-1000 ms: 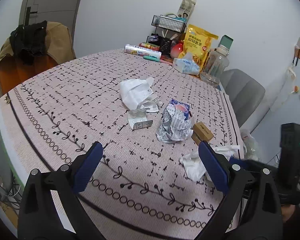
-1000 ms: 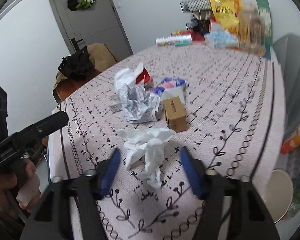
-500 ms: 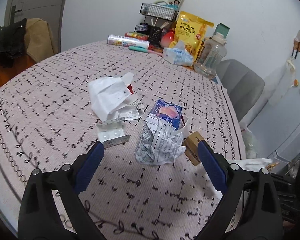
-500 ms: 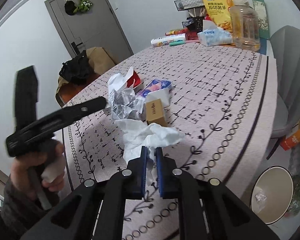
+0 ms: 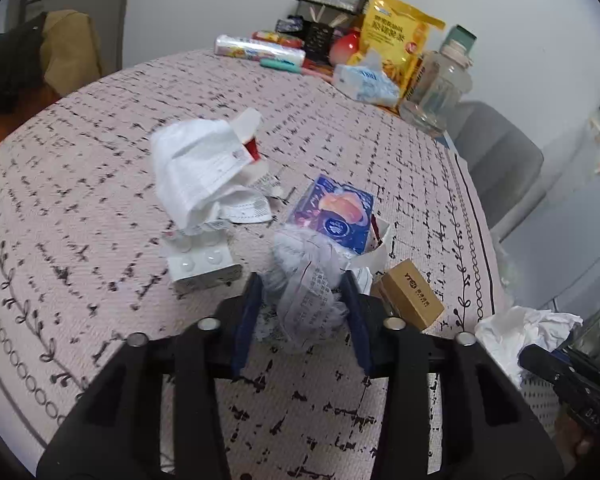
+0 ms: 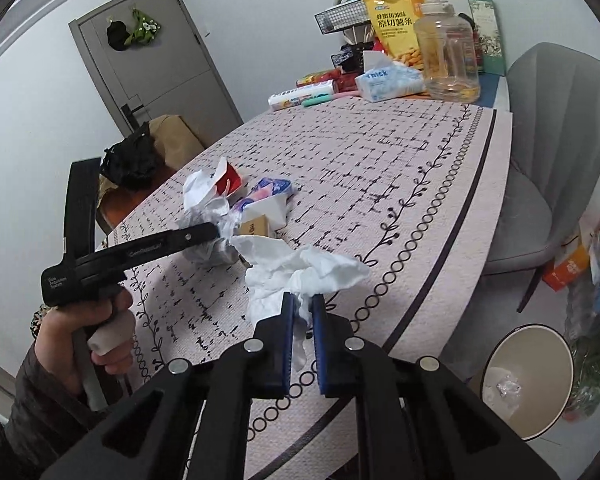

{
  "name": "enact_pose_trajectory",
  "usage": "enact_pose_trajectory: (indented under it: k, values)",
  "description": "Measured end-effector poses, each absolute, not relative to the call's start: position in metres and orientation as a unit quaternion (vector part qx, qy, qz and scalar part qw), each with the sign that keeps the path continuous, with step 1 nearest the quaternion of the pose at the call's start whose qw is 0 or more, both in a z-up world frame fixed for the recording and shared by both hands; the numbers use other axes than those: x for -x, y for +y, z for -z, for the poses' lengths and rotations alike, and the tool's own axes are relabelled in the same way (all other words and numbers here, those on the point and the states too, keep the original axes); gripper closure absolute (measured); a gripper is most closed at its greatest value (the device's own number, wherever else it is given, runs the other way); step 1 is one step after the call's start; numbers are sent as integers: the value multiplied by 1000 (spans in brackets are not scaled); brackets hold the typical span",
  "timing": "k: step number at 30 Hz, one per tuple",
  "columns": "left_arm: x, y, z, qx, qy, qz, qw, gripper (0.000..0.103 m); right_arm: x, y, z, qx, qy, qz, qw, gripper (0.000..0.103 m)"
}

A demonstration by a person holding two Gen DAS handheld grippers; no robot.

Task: Collect trash
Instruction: 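Grasp the crumpled printed paper with the left tool while the right tool holds the tissue, then carry the tissue and the printed paper over the white bin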

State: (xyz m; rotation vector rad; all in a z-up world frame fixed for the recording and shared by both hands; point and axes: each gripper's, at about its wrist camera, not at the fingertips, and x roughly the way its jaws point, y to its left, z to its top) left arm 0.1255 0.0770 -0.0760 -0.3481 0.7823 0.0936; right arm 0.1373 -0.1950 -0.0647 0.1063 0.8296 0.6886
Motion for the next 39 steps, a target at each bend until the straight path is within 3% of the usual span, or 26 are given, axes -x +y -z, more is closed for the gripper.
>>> enact_pose_trajectory:
  k: [16,39]
  values:
    - [-73,82,24,163,309,-55,936,75,-134,-198,46,-51,370,-319,871,93]
    - [-138,-67,-3,101,312,65,942,75,-151,-330,49,-108,354,-184,911,93]
